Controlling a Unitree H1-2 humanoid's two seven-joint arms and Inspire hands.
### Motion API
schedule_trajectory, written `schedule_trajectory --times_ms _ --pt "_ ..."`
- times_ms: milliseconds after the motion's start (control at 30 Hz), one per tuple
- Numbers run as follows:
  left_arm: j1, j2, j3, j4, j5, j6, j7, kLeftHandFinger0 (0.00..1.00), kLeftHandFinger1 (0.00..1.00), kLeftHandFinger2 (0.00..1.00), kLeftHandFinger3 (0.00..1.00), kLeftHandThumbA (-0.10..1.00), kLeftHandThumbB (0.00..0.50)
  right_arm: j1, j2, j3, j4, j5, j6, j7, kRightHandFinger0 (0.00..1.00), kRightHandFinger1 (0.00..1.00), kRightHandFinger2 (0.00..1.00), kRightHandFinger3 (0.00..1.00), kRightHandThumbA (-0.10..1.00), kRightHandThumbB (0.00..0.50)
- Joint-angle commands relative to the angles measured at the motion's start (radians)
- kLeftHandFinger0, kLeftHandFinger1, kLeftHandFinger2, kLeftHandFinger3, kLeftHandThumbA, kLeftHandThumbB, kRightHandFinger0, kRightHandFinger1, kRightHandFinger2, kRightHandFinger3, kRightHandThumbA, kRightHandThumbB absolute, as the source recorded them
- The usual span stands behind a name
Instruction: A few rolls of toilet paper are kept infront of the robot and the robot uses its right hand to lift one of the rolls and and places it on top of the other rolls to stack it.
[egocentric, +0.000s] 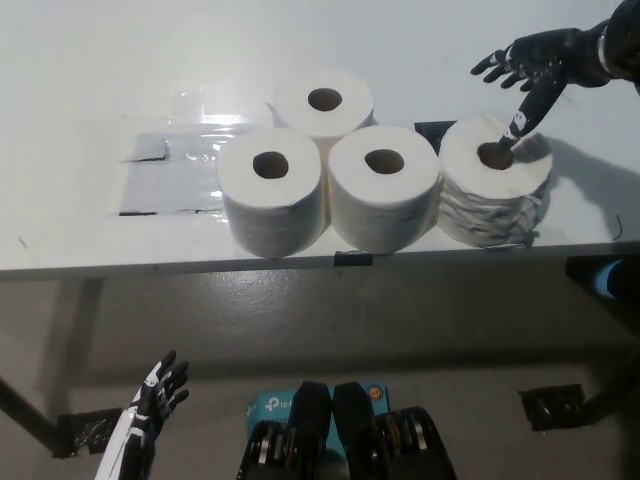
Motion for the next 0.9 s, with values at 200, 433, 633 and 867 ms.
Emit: schedule_trajectory --times_ms 200,433,633,867 --pt "-0.005 -0.001 0.006 -0.018 0.007 -0.054 0.004 1.0 1.0 1.0 1.0 1.0 0.352 -0.077 0.009 -0.026 0.073 -0.054 -0.067 -0.062 1.0 1.0 1.0 1.0 1.0 0.281" --pt "-0.004 0.001 0.007 -0.018 0.009 -0.062 0.003 1.0 1.0 1.0 1.0 1.0 0.354 -0.089 0.014 -0.037 0.121 -0.07 -0.082 -0.079 1.0 1.0 1.0 1.0 1.0 0.341" --pt "-0.004 0.004 0.007 -0.017 0.005 -0.064 -0.001 1.0 1.0 1.0 1.0 1.0 0.357 -0.104 0.015 -0.082 0.149 -0.04 -0.132 -0.058 1.0 1.0 1.0 1.0 1.0 0.346" --pt "-0.006 0.006 0.008 -0.014 0.009 -0.065 0.0 1.0 1.0 1.0 1.0 1.0 0.356 -0.106 0.03 -0.127 0.16 -0.043 -0.116 -0.093 1.0 1.0 1.0 1.0 1.0 0.304"
